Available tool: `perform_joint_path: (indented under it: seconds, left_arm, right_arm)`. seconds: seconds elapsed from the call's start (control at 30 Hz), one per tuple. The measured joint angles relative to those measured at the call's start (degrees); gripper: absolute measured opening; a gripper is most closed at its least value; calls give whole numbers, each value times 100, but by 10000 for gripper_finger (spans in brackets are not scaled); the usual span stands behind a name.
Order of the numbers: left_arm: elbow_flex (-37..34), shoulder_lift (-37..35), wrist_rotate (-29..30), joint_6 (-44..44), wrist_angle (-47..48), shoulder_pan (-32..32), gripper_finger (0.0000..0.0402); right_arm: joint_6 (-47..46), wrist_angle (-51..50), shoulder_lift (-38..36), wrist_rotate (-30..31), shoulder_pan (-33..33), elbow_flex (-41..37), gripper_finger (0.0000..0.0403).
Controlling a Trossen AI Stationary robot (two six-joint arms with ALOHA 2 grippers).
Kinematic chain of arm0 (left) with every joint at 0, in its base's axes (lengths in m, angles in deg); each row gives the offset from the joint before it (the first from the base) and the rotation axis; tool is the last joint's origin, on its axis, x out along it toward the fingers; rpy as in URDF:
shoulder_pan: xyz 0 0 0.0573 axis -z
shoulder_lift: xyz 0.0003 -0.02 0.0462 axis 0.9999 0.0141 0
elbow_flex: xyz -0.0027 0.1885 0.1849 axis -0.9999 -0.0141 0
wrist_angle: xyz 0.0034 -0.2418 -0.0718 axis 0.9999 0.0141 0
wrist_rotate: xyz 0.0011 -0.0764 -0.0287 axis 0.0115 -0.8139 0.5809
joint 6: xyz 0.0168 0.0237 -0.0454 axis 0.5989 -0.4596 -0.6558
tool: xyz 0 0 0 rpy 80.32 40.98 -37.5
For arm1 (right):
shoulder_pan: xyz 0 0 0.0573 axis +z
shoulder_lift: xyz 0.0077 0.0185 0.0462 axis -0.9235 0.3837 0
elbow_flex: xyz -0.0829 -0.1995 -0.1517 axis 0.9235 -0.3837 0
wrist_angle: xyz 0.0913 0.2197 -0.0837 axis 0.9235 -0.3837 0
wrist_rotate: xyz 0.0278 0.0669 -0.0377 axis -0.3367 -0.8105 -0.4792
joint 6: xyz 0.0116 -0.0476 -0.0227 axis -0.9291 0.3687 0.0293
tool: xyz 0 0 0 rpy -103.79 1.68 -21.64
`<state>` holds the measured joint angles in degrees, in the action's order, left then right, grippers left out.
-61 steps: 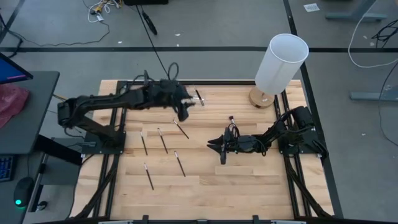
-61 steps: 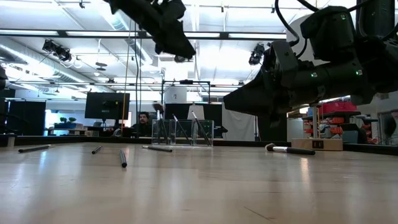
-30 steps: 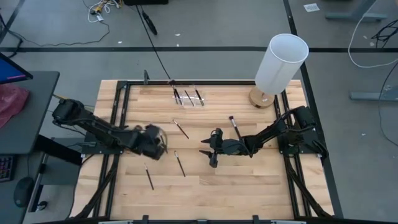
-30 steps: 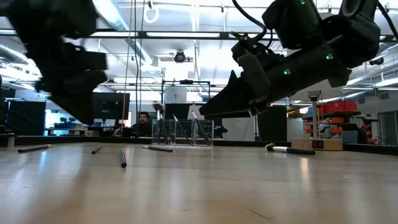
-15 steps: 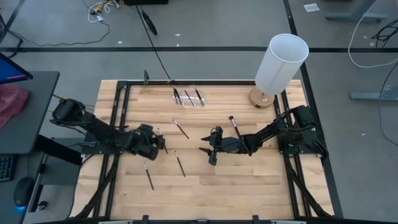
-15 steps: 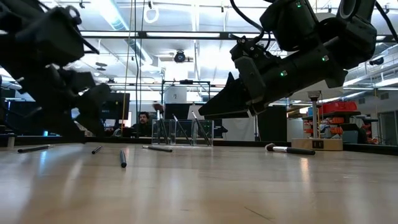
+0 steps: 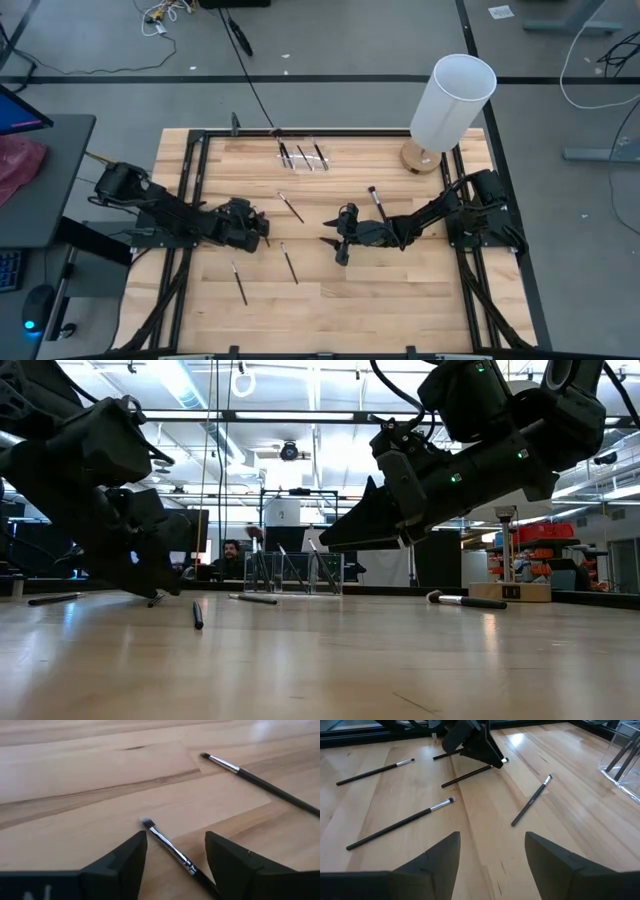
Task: Put items in baskets/containers
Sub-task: Put the black eyeshadow brush into the transparent organizer
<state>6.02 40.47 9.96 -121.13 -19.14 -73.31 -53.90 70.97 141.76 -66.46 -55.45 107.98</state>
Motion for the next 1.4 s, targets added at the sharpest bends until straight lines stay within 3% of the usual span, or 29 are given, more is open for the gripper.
perform_joint_path:
  seconds: [0.2,0.53,0.73,0.97,1.3,1.4]
  left_arm:
    - [25,117,-23,-65,55,51,173]
    - [2,134,-16,-487,57,333,59]
    - [4,132,-115,-500,4,423,17]
    - [13,137,-174,-385,-236,623,8]
    - [0,-25,-641,826,-1404,409,1]
    - [-2,-128,-633,1190,-1618,246,1]
  right_arm:
    - [-1,-1,0,-1,0,-2,226]
    - [0,1,0,-2,0,-2,226]
    - [-2,-6,0,-2,17,-2,226]
    - [0,-38,0,-4,52,-2,226]
    - [118,-104,0,-27,50,-4,226]
    - [146,-110,0,-283,47,-4,226]
